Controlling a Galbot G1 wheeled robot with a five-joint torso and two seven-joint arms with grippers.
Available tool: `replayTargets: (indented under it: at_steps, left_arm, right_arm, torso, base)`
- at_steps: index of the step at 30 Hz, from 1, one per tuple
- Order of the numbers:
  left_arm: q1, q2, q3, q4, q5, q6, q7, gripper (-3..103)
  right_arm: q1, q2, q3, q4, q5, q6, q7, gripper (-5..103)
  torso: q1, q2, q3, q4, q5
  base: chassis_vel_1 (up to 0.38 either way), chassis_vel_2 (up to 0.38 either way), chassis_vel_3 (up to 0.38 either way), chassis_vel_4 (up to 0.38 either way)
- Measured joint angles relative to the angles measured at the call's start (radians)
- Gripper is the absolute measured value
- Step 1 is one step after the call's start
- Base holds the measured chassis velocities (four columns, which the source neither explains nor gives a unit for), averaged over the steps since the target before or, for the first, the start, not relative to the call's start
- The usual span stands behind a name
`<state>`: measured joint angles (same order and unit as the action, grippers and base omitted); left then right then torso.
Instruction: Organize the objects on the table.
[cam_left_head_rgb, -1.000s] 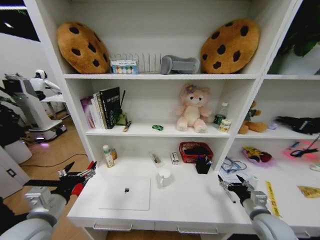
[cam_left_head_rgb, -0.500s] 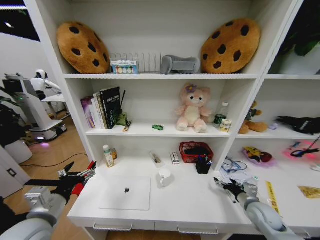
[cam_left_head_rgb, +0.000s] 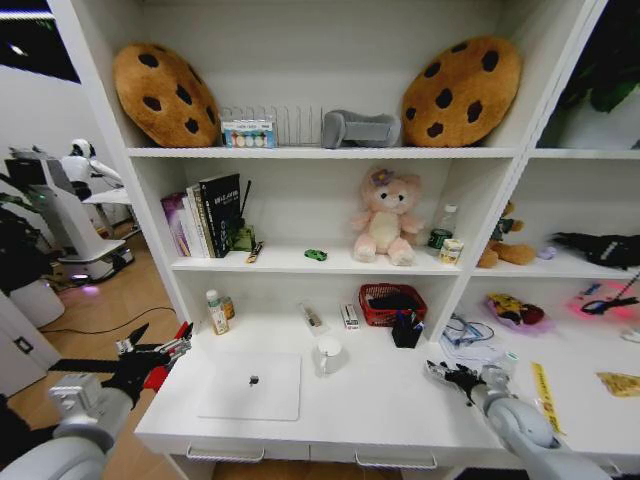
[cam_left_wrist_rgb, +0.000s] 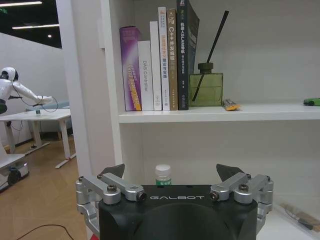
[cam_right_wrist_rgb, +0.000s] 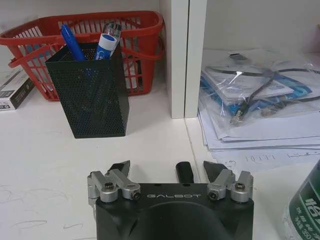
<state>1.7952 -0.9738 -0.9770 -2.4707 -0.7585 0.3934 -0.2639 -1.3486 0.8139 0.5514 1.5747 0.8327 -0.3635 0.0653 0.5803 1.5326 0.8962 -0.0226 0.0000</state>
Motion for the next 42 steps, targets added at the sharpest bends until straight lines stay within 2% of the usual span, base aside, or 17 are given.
replayTargets:
  at_steps: [9,12,14,15,17,18,20,23,24,26,27,38,40,41,42]
  left_arm:
    - [0.000,0.000,0.000,0.000,0.000,0.000,0.000,100]
    - [0.000,0.000,0.000,0.000,0.000,0.000,0.000,100]
    - [0.000,0.000,0.000,0.000,0.000,0.000,0.000,100]
    - [0.000,0.000,0.000,0.000,0.000,0.000,0.000,100]
    - [0.000,0.000,0.000,0.000,0.000,0.000,0.000,100]
    - [0.000,0.000,0.000,0.000,0.000,0.000,0.000,100]
    - [0.000,0.000,0.000,0.000,0.000,0.000,0.000,100]
    - [0.000,0.000,0.000,0.000,0.000,0.000,0.000,100]
    - [0.000,0.000,0.000,0.000,0.000,0.000,0.000,100]
    - [0.000,0.000,0.000,0.000,0.000,0.000,0.000,100]
    - [0.000,0.000,0.000,0.000,0.000,0.000,0.000,100]
    - [0.000,0.000,0.000,0.000,0.000,0.000,0.000,100]
    - [0.000,0.000,0.000,0.000,0.000,0.000,0.000,100]
    - [0.000,0.000,0.000,0.000,0.000,0.000,0.000,100]
    - [0.000,0.000,0.000,0.000,0.000,0.000,0.000,100]
  right_arm:
    - [0.013,-0.007,0.000,-0.012,0.016,-0.031,-0.014,74]
    - [0.006,-0.007,0.004,-0.009,0.020,-0.039,-0.015,61]
    - [0.000,-0.008,0.008,-0.005,0.023,-0.041,-0.014,58]
    - [-0.005,-0.007,0.009,0.003,0.028,-0.043,-0.014,53]
    - [-0.011,-0.007,0.012,0.007,0.031,-0.045,-0.015,53]
    - [-0.017,-0.007,0.015,0.010,0.034,-0.046,-0.015,42]
    - [-0.020,-0.007,0.016,0.011,0.036,-0.047,-0.015,42]
    - [-0.027,-0.006,0.019,0.019,0.040,-0.050,-0.014,26]
    - [-0.027,-0.006,0.019,0.019,0.040,-0.050,-0.014,26]
    - [-0.030,-0.006,0.021,0.030,0.045,-0.052,-0.014,15]
    - [-0.030,-0.006,0.022,0.038,0.049,-0.053,-0.013,13]
    - [0.013,-0.017,0.034,0.156,0.098,-0.055,0.027,13]
    - [0.063,-0.020,0.017,0.191,0.099,0.004,0.029,13]
    - [0.063,-0.020,0.017,0.191,0.099,0.004,0.029,13]
    - [0.145,-0.013,-0.022,0.190,0.072,0.092,0.027,13]
  torso:
    - [0.000,0.000,0.000,0.0000,-0.0005]
    - [0.000,0.000,0.000,0.0000,-0.0005]
    - [0.000,0.000,0.000,-0.0001,-0.0006]
    - [0.000,0.000,0.000,-0.0001,-0.0005]
    - [0.000,0.000,0.000,0.0000,-0.0001]
    - [0.000,0.000,0.000,0.0000,-0.0004]
    - [0.000,0.000,0.000,0.0000,-0.0003]
    - [0.000,0.000,0.000,0.0000,-0.0002]
    - [0.000,0.000,0.000,0.0000,-0.0002]
    - [0.000,0.000,0.000,-0.0001,0.0003]
    - [0.000,0.000,0.000,-0.0001,0.0006]
    - [0.000,0.000,0.000,0.0000,0.0003]
    - [0.000,0.000,0.000,-0.0002,-0.0001]
    - [0.000,0.000,0.000,-0.0002,-0.0001]
    - [0.000,0.000,0.000,-0.0002,0.0000]
  base:
    - [0.000,0.000,0.000,0.000]
    - [0.000,0.000,0.000,0.000]
    - [0.000,0.000,0.000,0.000]
    - [0.000,0.000,0.000,0.000]
    - [0.000,0.000,0.000,0.000]
    - [0.000,0.000,0.000,0.000]
    - [0.000,0.000,0.000,0.000]
    - [0.000,0.000,0.000,0.000]
    - [0.000,0.000,0.000,0.000]
    - [0.000,0.000,0.000,0.000]
    - [0.000,0.000,0.000,0.000]
    - [0.000,0.000,0.000,0.000]
    - [0.000,0.000,0.000,0.000]
    - [0.000,0.000,0.000,0.000]
    - [0.000,0.000,0.000,0.000]
